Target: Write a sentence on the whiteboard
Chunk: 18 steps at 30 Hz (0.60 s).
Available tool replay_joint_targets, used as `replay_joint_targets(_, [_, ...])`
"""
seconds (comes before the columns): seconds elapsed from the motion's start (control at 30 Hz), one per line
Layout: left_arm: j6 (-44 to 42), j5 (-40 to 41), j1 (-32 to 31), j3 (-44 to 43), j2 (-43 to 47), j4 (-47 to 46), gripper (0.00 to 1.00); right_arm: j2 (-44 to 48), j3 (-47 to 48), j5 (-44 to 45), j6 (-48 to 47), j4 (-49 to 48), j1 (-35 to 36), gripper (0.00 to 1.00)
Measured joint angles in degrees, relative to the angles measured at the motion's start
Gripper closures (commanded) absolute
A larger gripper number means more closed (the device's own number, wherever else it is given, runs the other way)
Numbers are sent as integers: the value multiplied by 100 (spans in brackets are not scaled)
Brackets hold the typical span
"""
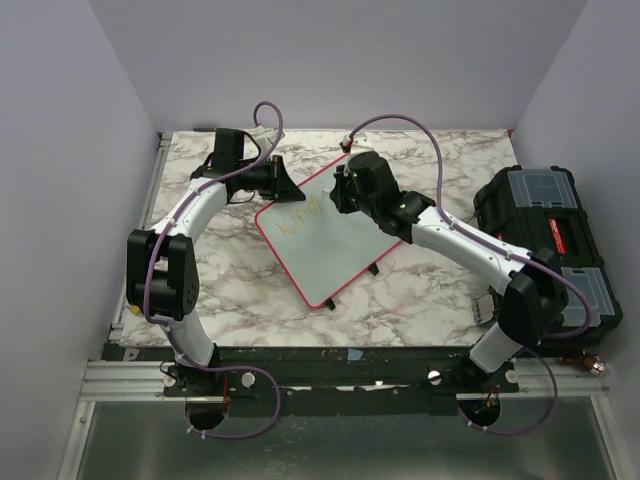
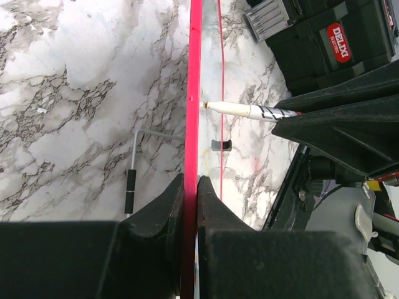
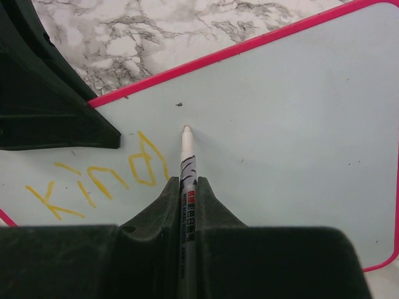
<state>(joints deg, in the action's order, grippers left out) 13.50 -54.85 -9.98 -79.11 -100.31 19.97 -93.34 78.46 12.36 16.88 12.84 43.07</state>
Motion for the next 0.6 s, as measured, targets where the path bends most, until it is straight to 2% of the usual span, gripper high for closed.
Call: replay_joint_targets(0.6, [2, 66, 0, 0, 0, 46, 100, 120, -310, -31, 155, -61, 0, 99])
